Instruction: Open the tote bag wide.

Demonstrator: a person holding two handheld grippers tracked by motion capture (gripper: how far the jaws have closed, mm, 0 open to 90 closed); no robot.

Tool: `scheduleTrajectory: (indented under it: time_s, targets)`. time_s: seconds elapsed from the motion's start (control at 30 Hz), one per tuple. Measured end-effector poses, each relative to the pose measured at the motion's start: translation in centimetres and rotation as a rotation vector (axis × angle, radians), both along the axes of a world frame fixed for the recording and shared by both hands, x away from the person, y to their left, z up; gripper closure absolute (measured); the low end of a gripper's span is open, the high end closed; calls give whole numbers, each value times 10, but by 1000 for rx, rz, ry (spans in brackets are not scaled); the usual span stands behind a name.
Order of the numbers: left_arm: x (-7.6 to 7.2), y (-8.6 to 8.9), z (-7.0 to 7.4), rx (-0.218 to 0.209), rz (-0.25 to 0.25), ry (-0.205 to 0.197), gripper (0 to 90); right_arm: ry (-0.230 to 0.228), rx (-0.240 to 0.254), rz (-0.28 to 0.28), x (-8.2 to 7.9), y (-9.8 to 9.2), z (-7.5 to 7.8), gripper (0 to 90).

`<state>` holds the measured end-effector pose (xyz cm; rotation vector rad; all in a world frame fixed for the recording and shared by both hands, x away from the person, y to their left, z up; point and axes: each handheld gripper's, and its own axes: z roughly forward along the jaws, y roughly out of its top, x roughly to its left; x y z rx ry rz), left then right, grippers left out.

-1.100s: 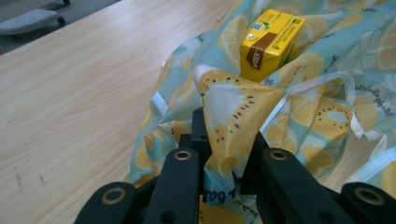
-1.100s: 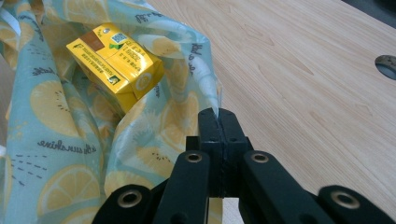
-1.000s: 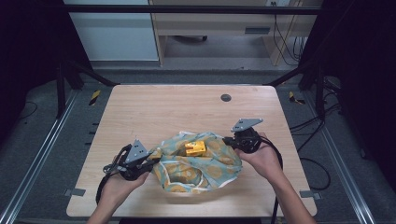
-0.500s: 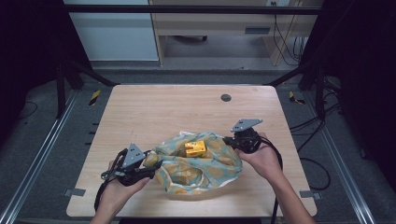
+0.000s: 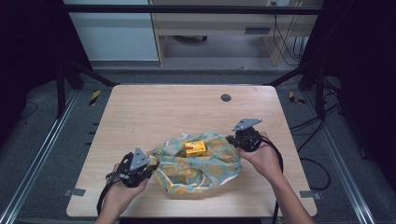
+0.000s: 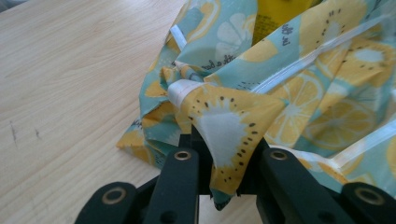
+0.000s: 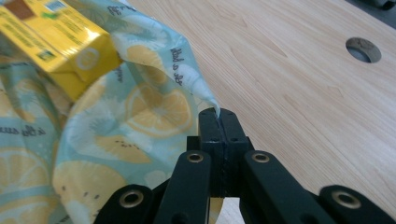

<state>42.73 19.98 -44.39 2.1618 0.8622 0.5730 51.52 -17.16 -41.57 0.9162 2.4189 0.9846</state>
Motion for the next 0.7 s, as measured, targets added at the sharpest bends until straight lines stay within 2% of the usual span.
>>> scheduleTrajectory:
  time_s: [0.1,0.13,0.47,0.7]
  targets:
    - [8,-6,-5,40,-7,-4,823,3,-18,-15,3,-2,-5,900]
    - [10,-8,-6,67,-15,-2,826,7,-20,-17,5,-4,-7,900]
    - [20,-14,-22,83,-19,43,836,55,-32,-74,14,-20,-36,900]
    - [20,-13,-28,81,-24,62,837,75,-45,-83,15,-21,-45,900]
